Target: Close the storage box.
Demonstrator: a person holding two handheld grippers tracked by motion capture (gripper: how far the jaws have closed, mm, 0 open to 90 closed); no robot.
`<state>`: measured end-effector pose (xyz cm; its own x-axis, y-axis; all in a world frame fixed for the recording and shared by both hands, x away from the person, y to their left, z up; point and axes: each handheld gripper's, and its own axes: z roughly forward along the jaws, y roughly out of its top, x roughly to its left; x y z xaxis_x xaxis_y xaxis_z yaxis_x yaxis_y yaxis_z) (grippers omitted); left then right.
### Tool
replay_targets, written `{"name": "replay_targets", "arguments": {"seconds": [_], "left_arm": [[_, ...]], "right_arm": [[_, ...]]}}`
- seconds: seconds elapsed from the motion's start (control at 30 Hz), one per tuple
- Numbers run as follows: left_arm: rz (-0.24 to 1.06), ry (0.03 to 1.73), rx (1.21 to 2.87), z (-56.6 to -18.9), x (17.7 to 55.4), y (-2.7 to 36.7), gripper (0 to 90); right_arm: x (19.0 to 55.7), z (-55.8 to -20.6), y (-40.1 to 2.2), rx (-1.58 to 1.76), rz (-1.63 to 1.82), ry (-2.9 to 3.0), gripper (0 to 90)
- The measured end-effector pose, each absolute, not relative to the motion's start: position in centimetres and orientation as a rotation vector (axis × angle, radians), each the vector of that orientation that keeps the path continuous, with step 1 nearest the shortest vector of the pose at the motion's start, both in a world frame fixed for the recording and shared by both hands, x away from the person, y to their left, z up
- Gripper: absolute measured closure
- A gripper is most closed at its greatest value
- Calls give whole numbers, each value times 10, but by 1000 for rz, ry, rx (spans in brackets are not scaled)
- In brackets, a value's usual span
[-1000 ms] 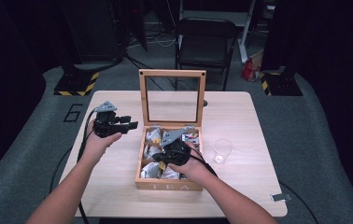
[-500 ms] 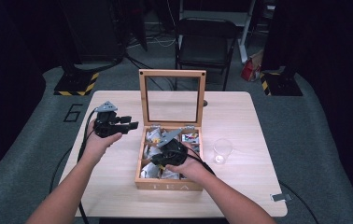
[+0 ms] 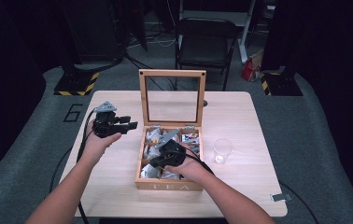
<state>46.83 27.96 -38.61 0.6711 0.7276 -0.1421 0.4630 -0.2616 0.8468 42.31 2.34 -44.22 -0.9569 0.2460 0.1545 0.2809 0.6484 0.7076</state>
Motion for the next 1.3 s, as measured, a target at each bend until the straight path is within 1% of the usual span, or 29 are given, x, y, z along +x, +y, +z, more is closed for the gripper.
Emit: {"name": "replay_targets", "arguments": {"seconds": [0.1, 0.37, 0.77, 1.3], "left_arm": [[345, 931, 1912, -386, 468, 280, 514], [348, 932, 1913, -385, 468, 281, 514], [357, 933, 1906, -380, 467, 282, 514], [365, 924, 1910, -376, 469, 279, 514]], "right_arm": [[420, -440, 23, -421, -1241, -2798, 894], [411, -429, 24, -384, -1289, -2805, 900], [416, -396, 10, -428, -1356, -2842, 900], [417, -387, 1, -477, -1341, -2868, 900]]}}
